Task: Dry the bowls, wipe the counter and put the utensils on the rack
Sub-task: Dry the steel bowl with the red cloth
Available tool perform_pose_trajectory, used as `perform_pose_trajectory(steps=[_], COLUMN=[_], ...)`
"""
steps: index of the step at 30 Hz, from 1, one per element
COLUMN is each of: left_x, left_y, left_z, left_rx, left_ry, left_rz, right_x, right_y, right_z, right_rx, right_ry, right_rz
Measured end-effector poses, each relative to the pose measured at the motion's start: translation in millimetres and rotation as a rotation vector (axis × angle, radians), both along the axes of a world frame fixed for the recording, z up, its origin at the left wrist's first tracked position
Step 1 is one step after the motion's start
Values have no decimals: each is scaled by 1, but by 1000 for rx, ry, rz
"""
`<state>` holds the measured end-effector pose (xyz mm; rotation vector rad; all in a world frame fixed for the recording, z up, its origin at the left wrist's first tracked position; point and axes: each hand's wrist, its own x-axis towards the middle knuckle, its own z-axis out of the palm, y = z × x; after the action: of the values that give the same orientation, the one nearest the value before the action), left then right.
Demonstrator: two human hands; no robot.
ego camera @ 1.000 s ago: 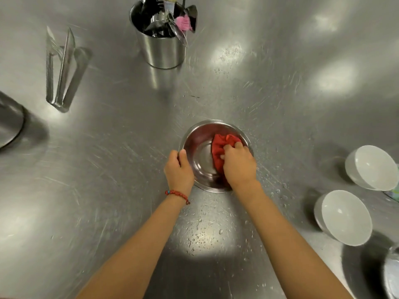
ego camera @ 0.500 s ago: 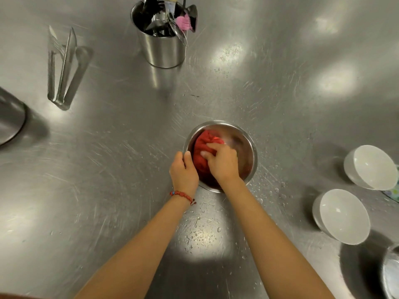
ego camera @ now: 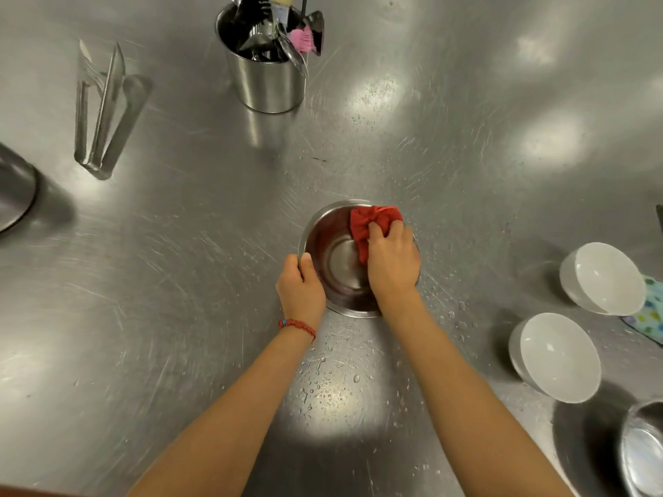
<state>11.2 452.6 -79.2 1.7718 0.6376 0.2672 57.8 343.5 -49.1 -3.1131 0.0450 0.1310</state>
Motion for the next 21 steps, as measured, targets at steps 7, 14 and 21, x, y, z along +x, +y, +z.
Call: perform_pose_trajectory(steps=[7,14,21], left_x=[1,0,-2], left_y=[-8,-13,-12], left_z=[-1,2,0], left_rx=[-43,-10,-16], left_ry=[1,-11,-19], left_rz=[34,17,-3], right_x=[-13,-30,-18], right_y=[-25,-18,-40], right_z=[24,23,27], right_rx=[13,752,129], right_ry=[326,557,527], right_rz=[84,140,246])
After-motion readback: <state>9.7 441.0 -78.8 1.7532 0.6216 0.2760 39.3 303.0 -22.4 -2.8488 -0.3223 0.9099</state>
